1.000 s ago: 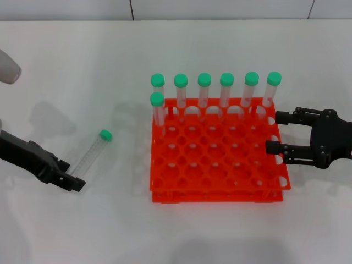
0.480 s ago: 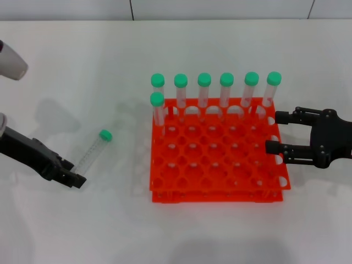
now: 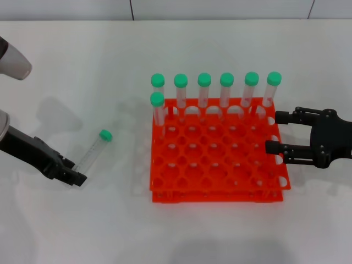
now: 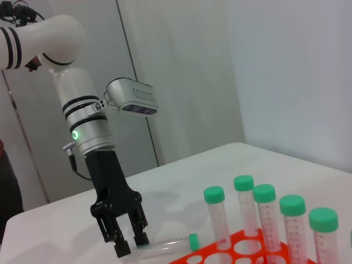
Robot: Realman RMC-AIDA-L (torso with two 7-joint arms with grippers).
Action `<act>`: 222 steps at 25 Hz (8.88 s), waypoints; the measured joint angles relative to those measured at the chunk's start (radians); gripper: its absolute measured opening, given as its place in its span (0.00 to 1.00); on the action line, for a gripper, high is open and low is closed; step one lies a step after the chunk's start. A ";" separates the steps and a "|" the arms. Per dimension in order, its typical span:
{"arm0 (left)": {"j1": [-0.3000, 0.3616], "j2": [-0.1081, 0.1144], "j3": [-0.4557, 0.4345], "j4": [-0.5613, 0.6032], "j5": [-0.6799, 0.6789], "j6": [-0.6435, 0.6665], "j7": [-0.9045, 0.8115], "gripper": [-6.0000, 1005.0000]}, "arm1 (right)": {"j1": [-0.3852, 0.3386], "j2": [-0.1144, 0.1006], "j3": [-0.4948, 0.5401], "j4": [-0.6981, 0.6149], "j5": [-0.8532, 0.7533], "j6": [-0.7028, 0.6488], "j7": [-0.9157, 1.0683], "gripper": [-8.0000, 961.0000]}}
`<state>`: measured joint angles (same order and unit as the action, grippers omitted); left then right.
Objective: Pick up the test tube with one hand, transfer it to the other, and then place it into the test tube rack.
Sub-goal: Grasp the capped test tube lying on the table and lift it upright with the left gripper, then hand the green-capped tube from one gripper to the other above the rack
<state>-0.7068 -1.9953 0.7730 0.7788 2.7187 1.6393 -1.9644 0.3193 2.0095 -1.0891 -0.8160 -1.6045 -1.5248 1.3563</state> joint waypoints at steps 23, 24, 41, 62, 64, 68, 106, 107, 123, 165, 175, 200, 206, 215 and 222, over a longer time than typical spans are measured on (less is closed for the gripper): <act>-0.025 -0.002 0.017 -0.029 0.012 -0.035 -0.010 0.48 | 0.003 -0.002 0.011 0.000 0.000 0.000 -0.002 0.79; -0.026 -0.002 0.020 -0.030 0.012 -0.039 -0.014 0.47 | 0.003 -0.002 0.011 0.000 0.000 0.000 -0.002 0.79; -0.036 -0.002 0.045 -0.032 0.013 -0.049 -0.025 0.46 | 0.004 -0.002 0.012 0.000 0.000 0.001 -0.002 0.79; -0.039 -0.003 0.054 -0.033 0.012 -0.059 -0.031 0.32 | 0.004 -0.003 0.024 -0.008 0.000 0.001 -0.002 0.79; -0.038 -0.003 0.054 -0.034 0.012 -0.061 -0.031 0.30 | 0.003 -0.003 0.025 -0.010 0.000 0.000 -0.002 0.79; -0.039 -0.003 0.054 -0.035 0.013 -0.063 -0.031 0.25 | 0.004 -0.003 0.025 -0.011 0.000 0.000 -0.002 0.79; -0.035 0.030 0.043 -0.047 -0.084 -0.073 -0.023 0.21 | 0.001 -0.003 0.025 -0.012 0.000 0.000 -0.002 0.79; -0.031 0.030 0.042 -0.041 -0.095 -0.076 -0.022 0.21 | 0.001 -0.003 0.026 -0.012 0.000 0.000 -0.002 0.79; 0.079 0.007 -0.121 0.074 -0.641 -0.156 0.178 0.21 | 0.004 -0.003 0.052 -0.016 0.000 -0.003 -0.003 0.79; -0.084 -0.082 0.119 -0.200 -0.958 -0.216 0.433 0.23 | 0.004 -0.009 0.105 -0.078 0.010 -0.010 -0.001 0.79; -0.087 -0.082 0.120 -0.202 -0.968 -0.214 0.447 0.23 | 0.008 -0.008 0.131 -0.079 0.012 -0.014 0.002 0.79; -0.092 -0.082 0.148 -0.225 -0.969 -0.208 0.465 0.24 | 0.080 0.002 0.164 -0.109 0.189 0.008 0.084 0.79; -0.092 -0.082 0.160 -0.225 -0.980 -0.208 0.467 0.24 | 0.116 0.009 0.124 -0.103 0.201 0.020 0.087 0.78; -0.084 -0.083 0.182 -0.226 -0.983 -0.208 0.473 0.24 | 0.125 0.009 0.076 -0.101 0.222 0.053 0.087 0.78; -0.086 -0.086 0.185 -0.252 -0.984 -0.208 0.494 0.24 | 0.129 0.009 0.056 -0.090 0.250 0.053 0.087 0.78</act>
<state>-0.7924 -2.0815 0.9576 0.5272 1.7349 1.4313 -1.4701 0.4481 2.0187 -1.0332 -0.9061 -1.3543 -1.4723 1.4435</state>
